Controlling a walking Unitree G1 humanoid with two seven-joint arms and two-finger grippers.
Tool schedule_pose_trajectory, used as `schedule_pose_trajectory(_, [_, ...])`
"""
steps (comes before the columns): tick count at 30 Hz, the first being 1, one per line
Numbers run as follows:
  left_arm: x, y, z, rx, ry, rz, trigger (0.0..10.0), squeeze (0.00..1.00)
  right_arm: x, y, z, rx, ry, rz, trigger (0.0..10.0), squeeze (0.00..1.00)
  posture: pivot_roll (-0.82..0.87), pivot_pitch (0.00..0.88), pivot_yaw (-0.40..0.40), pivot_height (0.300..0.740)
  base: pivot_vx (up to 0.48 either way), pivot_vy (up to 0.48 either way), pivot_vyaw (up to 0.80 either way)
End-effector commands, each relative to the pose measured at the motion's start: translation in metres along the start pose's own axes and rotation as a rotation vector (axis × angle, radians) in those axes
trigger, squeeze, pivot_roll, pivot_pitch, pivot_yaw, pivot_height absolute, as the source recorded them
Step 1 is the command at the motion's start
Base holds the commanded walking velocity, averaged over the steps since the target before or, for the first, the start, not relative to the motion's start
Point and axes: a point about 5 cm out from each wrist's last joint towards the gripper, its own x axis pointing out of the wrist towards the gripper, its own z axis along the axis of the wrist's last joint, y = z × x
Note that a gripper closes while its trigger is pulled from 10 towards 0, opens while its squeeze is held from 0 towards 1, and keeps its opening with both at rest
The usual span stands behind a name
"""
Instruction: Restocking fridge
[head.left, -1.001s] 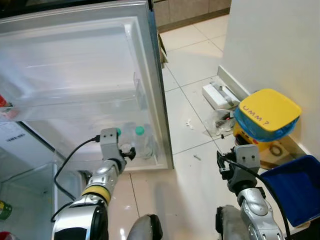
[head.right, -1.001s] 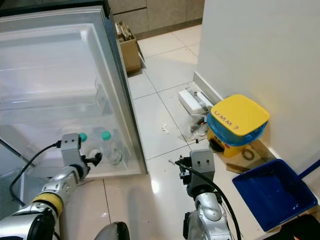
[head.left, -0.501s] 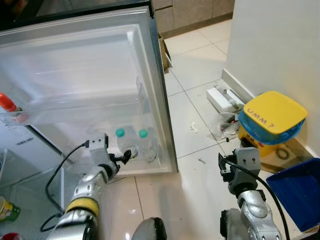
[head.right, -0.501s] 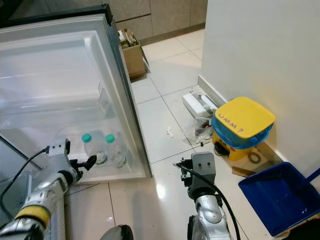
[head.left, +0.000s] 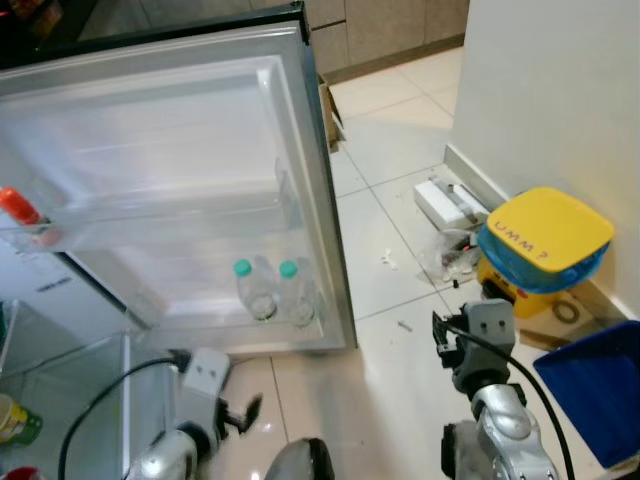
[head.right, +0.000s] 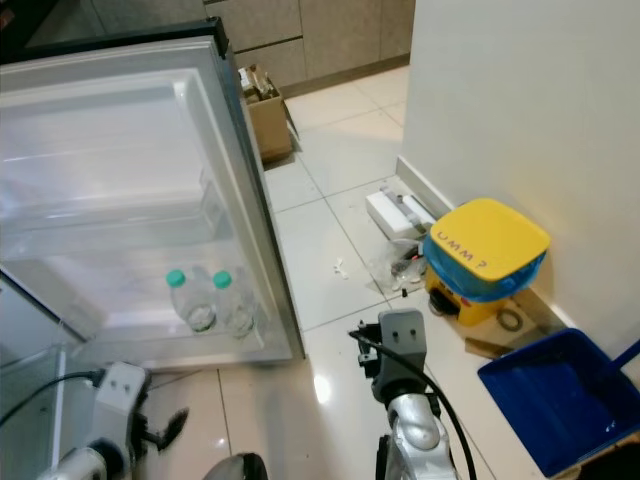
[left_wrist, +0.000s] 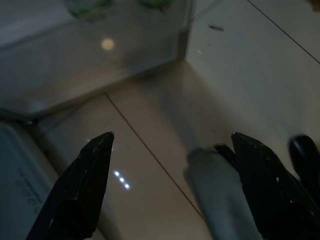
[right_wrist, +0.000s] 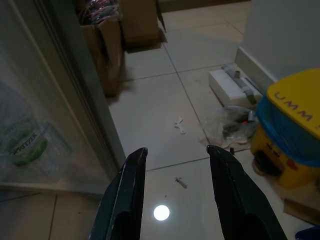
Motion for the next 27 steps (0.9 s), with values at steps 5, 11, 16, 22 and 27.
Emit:
schedule_pose_trajectory(5, [-0.004,-0.014,0.015,-0.07,-0.075,0.002,10.0,0.0,-0.003,0.005,-0.003,0.028,-0.006,0.029,10.0,0.0,-0.08,0.179,0.125,0.598,0.0,0.0,0.0])
schedule_pose_trajectory(11, [0.0,-0.016,0.027,-0.051,-0.116,0.041,10.0,0.0,-0.003,0.009,-0.004,-0.026,0.001,0.061,10.0,0.0,-0.1,0.172,0.108,0.603,0.0,0.0,0.0])
schedule_pose_trajectory(16, [0.002,-0.014,0.03,-0.058,-0.118,0.058,10.0,0.0,-0.003,0.007,-0.003,-0.03,-0.003,0.06,10.0,0.0,-0.11,0.171,0.103,0.617,0.0,0.0,0.0])
schedule_pose_trajectory(22, [0.002,-0.016,0.032,-0.059,-0.114,0.061,10.0,0.0,-0.003,0.001,-0.003,-0.037,-0.001,0.053,10.0,0.0,-0.11,0.172,0.101,0.642,0.0,0.0,0.0])
schedule_pose_trajectory(27, [0.002,-0.016,0.031,-0.056,-0.107,0.062,10.0,0.0,-0.002,0.0,-0.002,-0.039,-0.003,0.049,10.0,0.0,-0.11,0.173,0.1,0.661,0.0,0.0,0.0])
